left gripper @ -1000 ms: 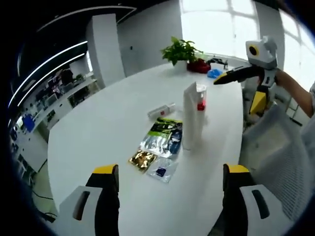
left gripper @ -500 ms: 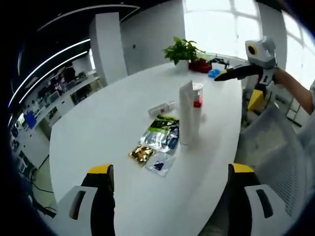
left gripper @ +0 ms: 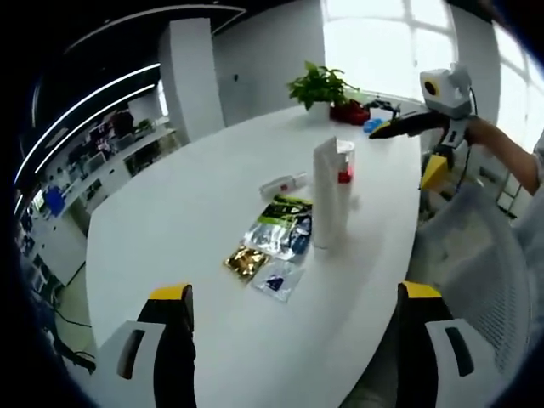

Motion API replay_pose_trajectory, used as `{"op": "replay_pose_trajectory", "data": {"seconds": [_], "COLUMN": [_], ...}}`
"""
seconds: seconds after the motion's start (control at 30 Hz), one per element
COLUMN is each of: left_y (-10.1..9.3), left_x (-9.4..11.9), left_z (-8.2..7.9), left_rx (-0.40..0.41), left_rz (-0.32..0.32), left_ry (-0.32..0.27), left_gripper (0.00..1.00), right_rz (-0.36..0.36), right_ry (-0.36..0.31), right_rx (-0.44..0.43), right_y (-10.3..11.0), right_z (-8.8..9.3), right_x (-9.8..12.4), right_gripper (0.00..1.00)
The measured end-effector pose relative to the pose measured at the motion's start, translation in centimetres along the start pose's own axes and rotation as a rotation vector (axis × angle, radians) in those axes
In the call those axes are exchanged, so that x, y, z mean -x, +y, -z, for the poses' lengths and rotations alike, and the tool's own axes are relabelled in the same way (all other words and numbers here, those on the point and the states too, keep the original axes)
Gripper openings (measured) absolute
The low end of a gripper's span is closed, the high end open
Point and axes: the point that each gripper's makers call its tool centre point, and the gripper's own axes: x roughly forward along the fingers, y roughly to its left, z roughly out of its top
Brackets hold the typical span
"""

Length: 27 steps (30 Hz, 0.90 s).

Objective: Arrange the skincare products in the storage area until every visible bottle or jar stands upright without overlapping.

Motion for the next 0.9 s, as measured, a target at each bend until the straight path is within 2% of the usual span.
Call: {"op": "replay_pose_trajectory", "data": {"seconds": [0.2,0.33,0.4,0.57,0.9], "left_y": [0.3,-0.2,-0.4,-0.6,-1.1], "left_x": [-0.5,-0.8,-0.8,-0.9,-1.0], "left_z": [-0.5,-0.8,-0.7,-1.1,-0.7], "left_rx": [0.027,0.051,0.056,0.094,0.078], "left_rz": [-0.025,-0.029,-0.040,-0.053,-0.035], "left_ry": [-0.005,-0.004,0.010,0.003,0.021], "left_gripper": [0.97,0.97,0.97,0.97,0.97], "right_rz": [-0.004,-0.005,-0.021,-0.045,-0.037], "right_ry": [0.019,0.055,0.070,0.094,0.140], "right_rx": [0.007,0.012,0.001,0.002,-0.023], "right_y": [-1.9,-3.3,-3.7,-4.7,-5.8], "right_z": [0.6,1.5,2.0,2.7,4.2], "right_x": [-0.8,-1.4,-1.7,-2.4,-3.3], "right_gripper": [1.00,1.00,1.00,1.00,0.96]}}
